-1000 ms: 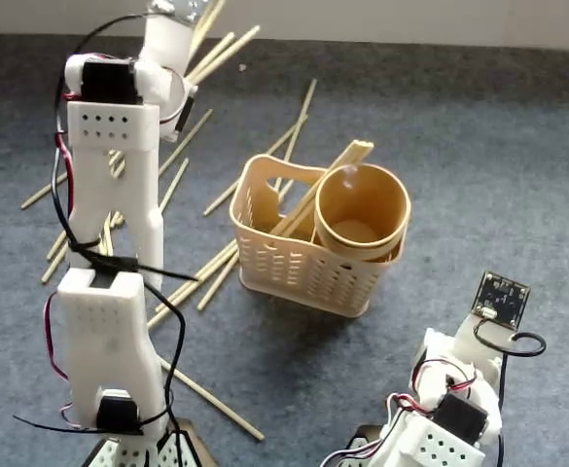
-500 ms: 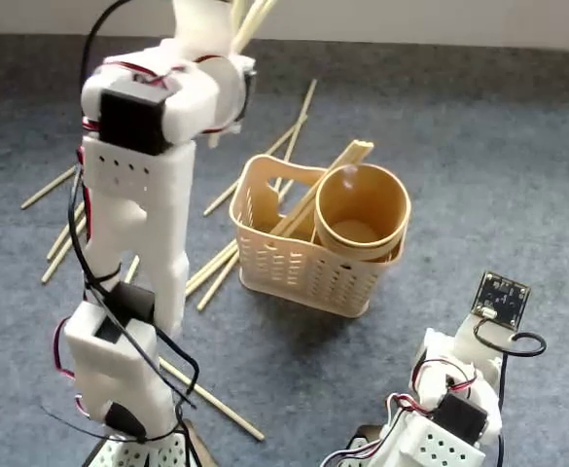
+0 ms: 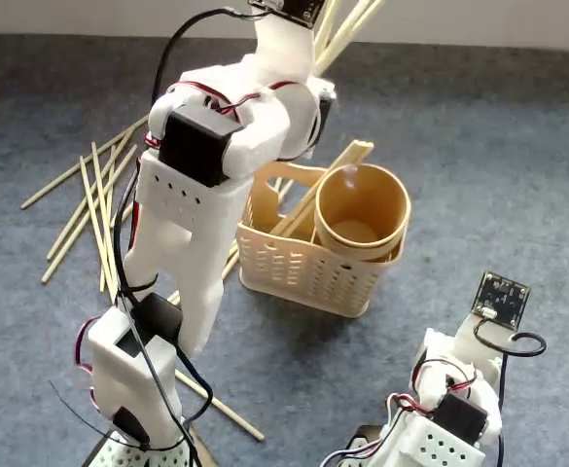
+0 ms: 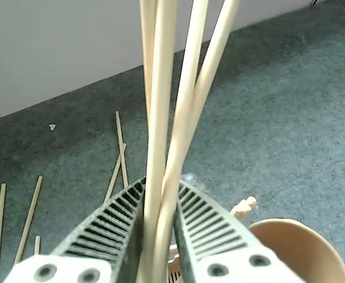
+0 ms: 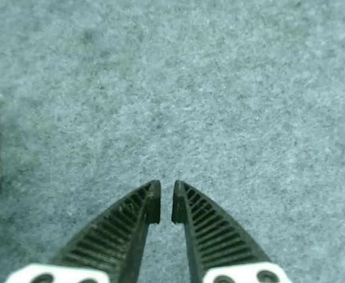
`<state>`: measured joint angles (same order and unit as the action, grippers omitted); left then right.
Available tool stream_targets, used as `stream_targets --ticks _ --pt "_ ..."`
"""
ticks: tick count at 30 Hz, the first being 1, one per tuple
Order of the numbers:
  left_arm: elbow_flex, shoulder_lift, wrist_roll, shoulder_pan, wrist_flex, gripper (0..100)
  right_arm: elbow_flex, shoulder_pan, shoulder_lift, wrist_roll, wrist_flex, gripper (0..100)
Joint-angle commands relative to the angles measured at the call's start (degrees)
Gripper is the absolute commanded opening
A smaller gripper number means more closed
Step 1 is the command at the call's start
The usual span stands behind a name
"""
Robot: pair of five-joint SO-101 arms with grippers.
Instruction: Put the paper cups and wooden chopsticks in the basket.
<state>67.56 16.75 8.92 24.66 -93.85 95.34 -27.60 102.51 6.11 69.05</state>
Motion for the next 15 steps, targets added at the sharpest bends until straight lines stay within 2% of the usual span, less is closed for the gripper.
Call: stream_targets --ticks 1,11,15 --pt "0.5 -3.0 0.7 0.7 -1.4 0 8.6 0.0 0.2 0.4 0.4 5.6" --pt "-0.5 -2.3 0.4 1.0 -5.1 0 8.6 0.0 0.2 0.4 0.4 5.6" --pt "-3.9 -2.4 -2.6 4.0 -4.6 0 8.6 0.0 0.2 0.4 0.4 5.6"
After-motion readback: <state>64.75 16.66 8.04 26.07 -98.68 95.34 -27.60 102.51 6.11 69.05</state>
